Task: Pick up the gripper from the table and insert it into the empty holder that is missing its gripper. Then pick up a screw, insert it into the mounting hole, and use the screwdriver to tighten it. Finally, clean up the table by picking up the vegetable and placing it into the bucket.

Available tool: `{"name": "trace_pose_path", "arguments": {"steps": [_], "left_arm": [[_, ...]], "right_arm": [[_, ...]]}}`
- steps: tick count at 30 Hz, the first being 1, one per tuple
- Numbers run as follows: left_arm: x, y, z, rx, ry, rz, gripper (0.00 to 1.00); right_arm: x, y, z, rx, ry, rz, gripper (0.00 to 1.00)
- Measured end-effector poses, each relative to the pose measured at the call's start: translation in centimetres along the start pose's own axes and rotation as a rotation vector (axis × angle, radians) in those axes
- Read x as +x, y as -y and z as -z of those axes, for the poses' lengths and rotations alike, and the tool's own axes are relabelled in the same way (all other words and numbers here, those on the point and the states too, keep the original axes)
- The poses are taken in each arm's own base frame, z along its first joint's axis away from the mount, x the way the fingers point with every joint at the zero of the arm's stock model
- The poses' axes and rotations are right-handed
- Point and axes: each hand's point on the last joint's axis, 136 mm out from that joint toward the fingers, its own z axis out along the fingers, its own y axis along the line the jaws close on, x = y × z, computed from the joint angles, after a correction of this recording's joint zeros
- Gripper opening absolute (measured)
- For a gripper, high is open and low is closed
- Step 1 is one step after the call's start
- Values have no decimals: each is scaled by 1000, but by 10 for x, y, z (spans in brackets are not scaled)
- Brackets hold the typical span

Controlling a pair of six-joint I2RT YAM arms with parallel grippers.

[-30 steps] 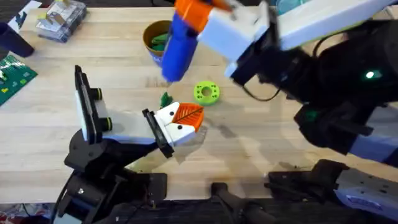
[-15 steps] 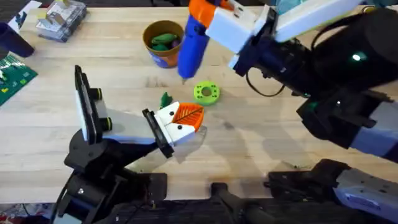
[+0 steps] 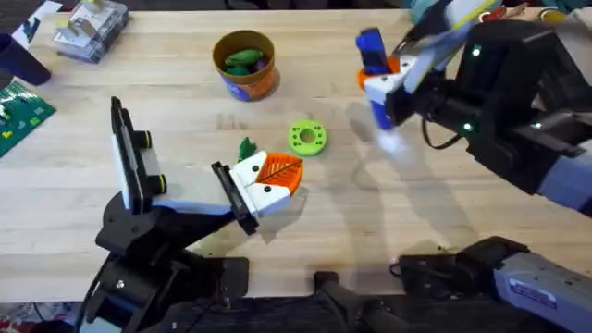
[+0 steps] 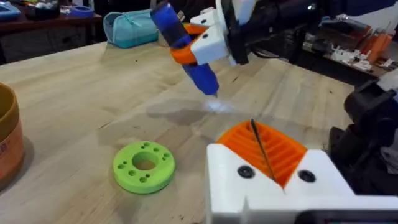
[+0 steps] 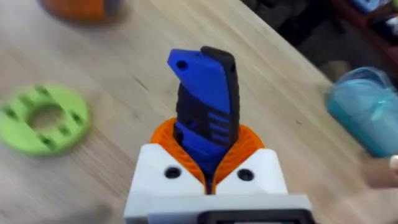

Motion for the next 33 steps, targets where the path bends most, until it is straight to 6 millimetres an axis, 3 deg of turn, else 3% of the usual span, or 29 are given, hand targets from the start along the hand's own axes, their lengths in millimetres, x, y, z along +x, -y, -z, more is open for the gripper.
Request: {"name": "trace_pose_path", "arguments": {"steps": [4, 8, 13, 17, 19, 24, 28, 31, 32, 33], "left_arm": [[0, 0, 0, 0, 0, 0, 16], [0, 0, 0, 0, 0, 0, 16], [0, 0, 0, 0, 0, 0, 16], [0, 0, 0, 0, 0, 0, 16], [0, 0, 0, 0, 0, 0, 16], [0, 0, 0, 0, 0, 0, 16], [0, 0, 0, 0, 0, 0, 16], [0, 0, 0, 0, 0, 1, 16], [0, 0, 0, 0, 0, 0, 16], [0, 0, 0, 0, 0, 0, 16]], "right_arm": [[35, 23, 0, 95, -163, 273, 24], [67, 29, -5, 92, -309, 505, 24], [103, 25, -17, 21, -440, 664, 24], [132, 10, -25, -77, -523, 755, 24], [141, 2, -29, -113, -548, 798, 24], [139, -5, -33, -120, -554, 844, 37], [134, -2, -34, -80, -551, 763, 452], [126, 1, -32, -46, -552, 675, 864], [123, 1, -30, -42, -555, 644, 955], [123, -1, -26, -47, -568, 606, 985]]}}
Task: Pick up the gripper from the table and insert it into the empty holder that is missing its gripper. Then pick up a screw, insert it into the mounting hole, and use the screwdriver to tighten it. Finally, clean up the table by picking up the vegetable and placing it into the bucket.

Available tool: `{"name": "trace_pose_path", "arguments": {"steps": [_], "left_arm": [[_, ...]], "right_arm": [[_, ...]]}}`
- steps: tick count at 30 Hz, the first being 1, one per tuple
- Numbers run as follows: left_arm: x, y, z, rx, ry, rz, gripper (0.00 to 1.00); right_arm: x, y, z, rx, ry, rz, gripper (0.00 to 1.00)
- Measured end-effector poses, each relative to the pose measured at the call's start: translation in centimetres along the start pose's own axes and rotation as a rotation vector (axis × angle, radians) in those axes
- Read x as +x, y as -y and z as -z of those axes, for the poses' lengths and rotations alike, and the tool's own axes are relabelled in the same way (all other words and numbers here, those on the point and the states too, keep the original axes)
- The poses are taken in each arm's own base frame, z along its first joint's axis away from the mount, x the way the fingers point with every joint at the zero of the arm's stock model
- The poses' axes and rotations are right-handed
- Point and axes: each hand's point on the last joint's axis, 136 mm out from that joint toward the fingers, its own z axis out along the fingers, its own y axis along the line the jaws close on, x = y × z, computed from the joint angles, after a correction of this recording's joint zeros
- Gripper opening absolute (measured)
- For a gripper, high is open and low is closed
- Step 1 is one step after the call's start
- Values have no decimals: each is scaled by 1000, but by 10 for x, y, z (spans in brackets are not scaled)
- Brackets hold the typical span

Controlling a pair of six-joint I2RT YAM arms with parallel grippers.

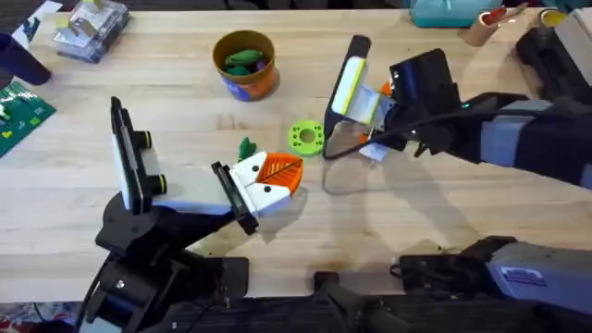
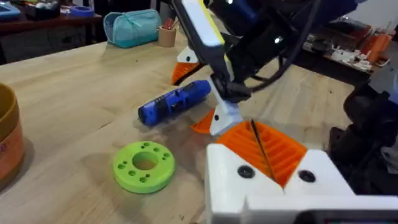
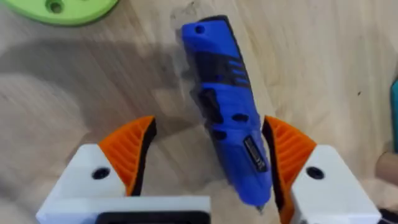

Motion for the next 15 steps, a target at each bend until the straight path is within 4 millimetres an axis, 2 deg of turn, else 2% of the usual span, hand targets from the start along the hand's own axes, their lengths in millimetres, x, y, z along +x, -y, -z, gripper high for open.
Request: {"name": "trace_pose_path", "arguments": {"steps": [3, 6, 12, 15], "left_arm": [[0, 0, 0, 0, 0, 0, 16], [0, 0, 0, 0, 0, 0, 16], [0, 0, 0, 0, 0, 0, 16], [0, 0, 0, 0, 0, 0, 16]], "right_arm": [[5, -8, 11, -56, -32, -91, 994], [2, -8, 31, -109, -44, -173, 994], [-29, 23, 88, -124, 47, -372, 994], [-40, 38, 110, -106, 96, -483, 995]]}}
